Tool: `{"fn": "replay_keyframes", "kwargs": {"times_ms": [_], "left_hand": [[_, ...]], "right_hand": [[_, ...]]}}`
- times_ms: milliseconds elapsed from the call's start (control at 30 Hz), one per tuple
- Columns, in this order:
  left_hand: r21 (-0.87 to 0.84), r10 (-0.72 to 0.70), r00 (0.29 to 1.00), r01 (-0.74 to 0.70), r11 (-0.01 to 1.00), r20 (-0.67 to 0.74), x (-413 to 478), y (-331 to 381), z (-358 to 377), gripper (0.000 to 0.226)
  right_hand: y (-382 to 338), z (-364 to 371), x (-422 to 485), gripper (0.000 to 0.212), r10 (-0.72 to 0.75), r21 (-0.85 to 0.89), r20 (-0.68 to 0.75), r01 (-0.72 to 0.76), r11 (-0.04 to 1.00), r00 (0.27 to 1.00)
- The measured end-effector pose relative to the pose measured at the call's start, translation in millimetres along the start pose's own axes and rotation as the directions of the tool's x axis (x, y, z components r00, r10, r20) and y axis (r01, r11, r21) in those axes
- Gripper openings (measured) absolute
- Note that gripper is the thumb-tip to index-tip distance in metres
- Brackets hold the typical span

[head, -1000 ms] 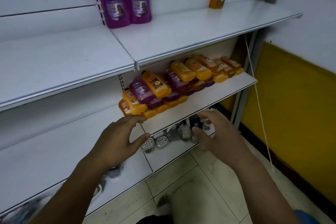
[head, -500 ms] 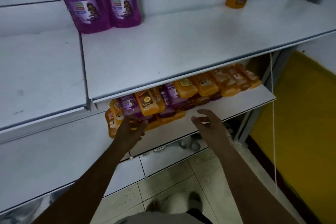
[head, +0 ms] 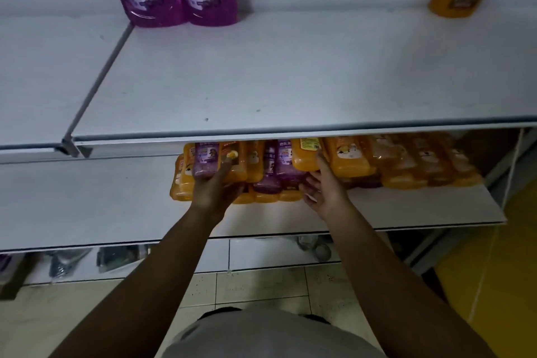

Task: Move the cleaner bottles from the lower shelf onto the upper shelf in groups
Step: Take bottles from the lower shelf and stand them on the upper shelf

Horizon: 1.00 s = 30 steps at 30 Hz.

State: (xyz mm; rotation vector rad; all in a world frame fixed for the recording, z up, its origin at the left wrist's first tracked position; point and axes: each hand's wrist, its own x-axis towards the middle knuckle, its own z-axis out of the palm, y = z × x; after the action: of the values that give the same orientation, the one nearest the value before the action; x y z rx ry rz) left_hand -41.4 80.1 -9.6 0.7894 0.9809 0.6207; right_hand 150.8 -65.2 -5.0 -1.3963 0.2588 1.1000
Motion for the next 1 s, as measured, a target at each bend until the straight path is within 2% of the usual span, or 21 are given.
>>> {"fn": "replay_keyframes", "kwargs": {"times_ms": [200,367,467,600,700,767,833,933,1000], "left_hand": [[-0.206,-0.116,0.993,0.118,0.972,0.019,-2.3,-0.3,5.3,0.047],[-0.271,-0.196,0.979,0.202,0.941,0.049,-22.3,-0.8,1.9,0.043],[-0.235,-0.225,0.963,0.255,0.938,0.146,-32.3,1.0,-7.7,0.052],[-0.139,-0.235,0.939,0.275,0.951,0.249,-41.2,-0.9,-16.7,0.052],[0.026,-0.238,0.927,0.241,0.970,0.290,-50.9,-8.0,-21.6,0.082],[0.143,-0.246,0.917,0.210,0.967,0.315,-60.9,-12.7,-23.8,0.096],[0.196,-0.237,0.910,0.178,0.964,0.341,-72.2,-16.7,-25.0,0.098],[0.251,-0.174,0.930,0.092,0.964,0.325,-90.9,-19.1,-22.0,0.091],[0.257,-0.133,0.950,0.059,0.965,0.282,-102.7,-19.0,-18.0,0.102]], "right_hand": [[-4.3,1.8,11.4,0.080,-0.001,0.074,-0.057,0.005,0.997,0.998],[3.0,-14.4,7.9,0.068,0.037,0.176,0.077,-0.050,0.983,0.996],[11.2,-31.0,2.0,0.059,0.041,0.260,0.156,-0.081,0.962,0.987],[15.4,-47.6,-11.7,0.042,0.097,0.033,0.328,-0.114,0.993,0.940],[17.3,-54.3,-21.6,0.036,0.065,-0.174,0.376,0.002,0.985,0.924],[19.5,-59.5,-26.5,0.045,-0.022,-0.315,0.393,0.157,0.936,0.919],[20.1,-64.7,-34.9,0.061,-0.077,-0.388,0.434,0.263,0.883,0.898],[18.8,-74.2,-47.4,0.072,-0.110,-0.423,0.510,0.360,0.831,0.853],[19.1,-78.5,-57.9,0.075,-0.148,-0.409,0.510,0.390,0.825,0.847]]}}
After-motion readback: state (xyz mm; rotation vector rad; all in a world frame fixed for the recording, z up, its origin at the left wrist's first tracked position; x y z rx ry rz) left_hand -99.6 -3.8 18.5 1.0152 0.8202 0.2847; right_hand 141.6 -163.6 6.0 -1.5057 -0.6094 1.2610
